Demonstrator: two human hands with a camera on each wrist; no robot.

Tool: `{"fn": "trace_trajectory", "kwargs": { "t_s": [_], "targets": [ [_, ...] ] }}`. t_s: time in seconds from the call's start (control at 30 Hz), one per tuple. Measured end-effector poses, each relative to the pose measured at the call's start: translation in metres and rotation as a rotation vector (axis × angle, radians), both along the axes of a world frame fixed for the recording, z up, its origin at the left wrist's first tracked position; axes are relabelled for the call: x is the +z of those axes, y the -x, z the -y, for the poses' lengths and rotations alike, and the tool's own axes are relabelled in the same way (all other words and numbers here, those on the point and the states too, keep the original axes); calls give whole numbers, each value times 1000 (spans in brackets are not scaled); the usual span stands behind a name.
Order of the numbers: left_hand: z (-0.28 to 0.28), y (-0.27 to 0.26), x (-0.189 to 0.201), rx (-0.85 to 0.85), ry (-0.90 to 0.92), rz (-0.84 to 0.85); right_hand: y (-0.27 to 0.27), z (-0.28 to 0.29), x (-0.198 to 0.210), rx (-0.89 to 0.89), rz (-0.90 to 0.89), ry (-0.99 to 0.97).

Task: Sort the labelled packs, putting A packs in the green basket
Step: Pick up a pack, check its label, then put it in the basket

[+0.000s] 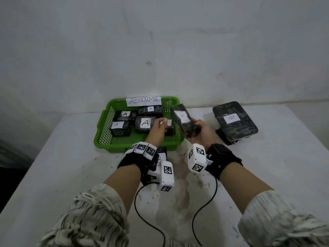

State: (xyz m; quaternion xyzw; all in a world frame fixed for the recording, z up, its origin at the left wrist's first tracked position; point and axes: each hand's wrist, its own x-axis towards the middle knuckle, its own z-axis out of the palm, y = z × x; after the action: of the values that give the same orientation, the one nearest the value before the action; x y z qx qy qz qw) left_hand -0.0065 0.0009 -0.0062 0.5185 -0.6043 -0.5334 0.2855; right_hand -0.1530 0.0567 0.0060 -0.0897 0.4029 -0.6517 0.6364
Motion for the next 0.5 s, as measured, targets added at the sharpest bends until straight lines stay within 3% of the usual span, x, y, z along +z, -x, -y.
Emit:
{"fn": "trace_trajectory", "kwargs": {
  "t_s": [0.13, 0.5],
  "targets": [
    [-14, -11, 4, 37, -210, -320, -14, -20, -11, 200, -52, 1],
    [-46, -30, -19, 136, -237, -468, -41, -39, -16, 387, -608, -223]
  ]
}}
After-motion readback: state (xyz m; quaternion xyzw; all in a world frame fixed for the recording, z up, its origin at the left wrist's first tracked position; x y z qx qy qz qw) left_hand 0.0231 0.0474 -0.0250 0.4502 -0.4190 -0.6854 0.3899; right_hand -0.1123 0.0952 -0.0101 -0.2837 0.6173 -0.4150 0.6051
